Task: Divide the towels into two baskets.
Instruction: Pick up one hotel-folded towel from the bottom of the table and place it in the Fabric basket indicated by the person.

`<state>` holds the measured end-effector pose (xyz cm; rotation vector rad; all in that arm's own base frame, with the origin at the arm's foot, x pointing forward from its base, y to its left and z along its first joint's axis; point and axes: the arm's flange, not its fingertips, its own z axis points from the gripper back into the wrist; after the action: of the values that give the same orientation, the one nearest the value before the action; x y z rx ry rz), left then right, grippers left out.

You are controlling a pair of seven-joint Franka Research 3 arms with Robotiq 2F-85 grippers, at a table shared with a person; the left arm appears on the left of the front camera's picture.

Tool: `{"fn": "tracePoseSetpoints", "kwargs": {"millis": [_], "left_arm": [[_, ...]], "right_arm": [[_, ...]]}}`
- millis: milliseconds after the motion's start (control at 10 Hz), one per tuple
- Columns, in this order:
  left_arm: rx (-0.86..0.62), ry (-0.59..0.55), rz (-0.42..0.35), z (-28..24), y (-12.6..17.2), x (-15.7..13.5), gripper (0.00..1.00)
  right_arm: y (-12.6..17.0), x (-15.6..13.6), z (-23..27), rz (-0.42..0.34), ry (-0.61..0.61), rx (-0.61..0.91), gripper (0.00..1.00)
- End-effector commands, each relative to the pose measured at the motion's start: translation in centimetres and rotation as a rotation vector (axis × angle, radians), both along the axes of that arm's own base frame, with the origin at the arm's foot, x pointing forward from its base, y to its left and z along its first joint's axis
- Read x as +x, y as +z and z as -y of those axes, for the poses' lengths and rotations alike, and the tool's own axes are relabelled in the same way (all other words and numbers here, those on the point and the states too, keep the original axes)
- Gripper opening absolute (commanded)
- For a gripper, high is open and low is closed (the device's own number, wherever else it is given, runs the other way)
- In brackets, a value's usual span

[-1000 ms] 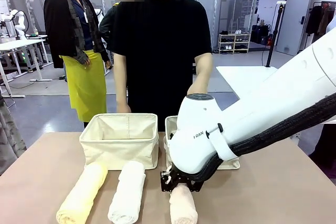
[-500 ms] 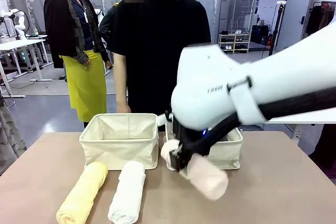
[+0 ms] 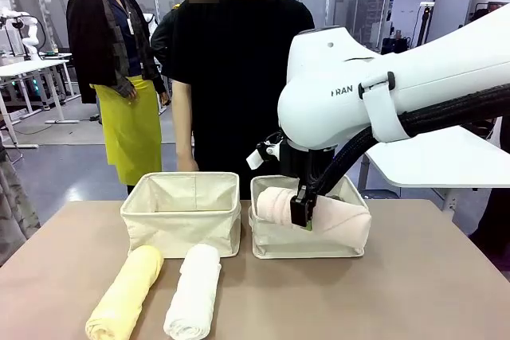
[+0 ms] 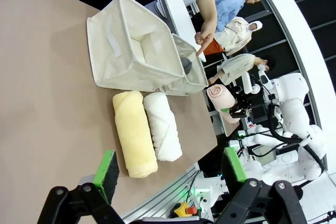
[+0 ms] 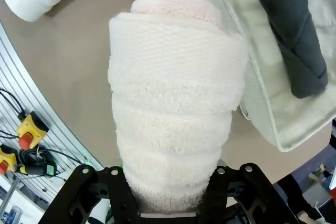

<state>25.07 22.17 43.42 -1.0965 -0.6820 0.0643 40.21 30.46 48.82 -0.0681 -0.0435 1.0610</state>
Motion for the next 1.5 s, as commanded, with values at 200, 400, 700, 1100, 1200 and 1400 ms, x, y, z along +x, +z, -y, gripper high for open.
{"fn": "tracePoseSetpoints", "kwargs": {"millis": [200, 400, 700, 1100, 1200, 1400], "left_arm": [[-0.014, -0.005, 0.028, -0.2, 0.2, -0.1, 1.00], [-0.014, -0.005, 0.028, -0.2, 0.2, -0.1, 1.00], [-0.014, -0.005, 0.028, -0.2, 0.2, -0.1, 1.00], [-0.014, -0.005, 0.028, -0.2, 0.2, -0.1, 1.00], [-0.014, -0.005, 0.028, -0.2, 0.2, -0.1, 1.00], [-0.014, -0.005, 0.028, -0.2, 0.2, -0.1, 1.00]], "right_arm": [[0.2, -1.1, -0.4, -0.001, -0.055, 0.011, 0.14], [0.0, -0.3, -0.3, -0.002, -0.024, 0.004, 0.34], [-0.5, 4.0, -0.2, 0.073, 0.151, -0.016, 0.34], [1.0, 11.5, 1.2, 0.027, 0.423, -0.082, 0.34], [0.4, 13.5, 1.4, 0.045, 0.488, -0.070, 0.34], [-1.4, 16.2, 1.3, 0.060, 0.490, -0.062, 0.34]]}}
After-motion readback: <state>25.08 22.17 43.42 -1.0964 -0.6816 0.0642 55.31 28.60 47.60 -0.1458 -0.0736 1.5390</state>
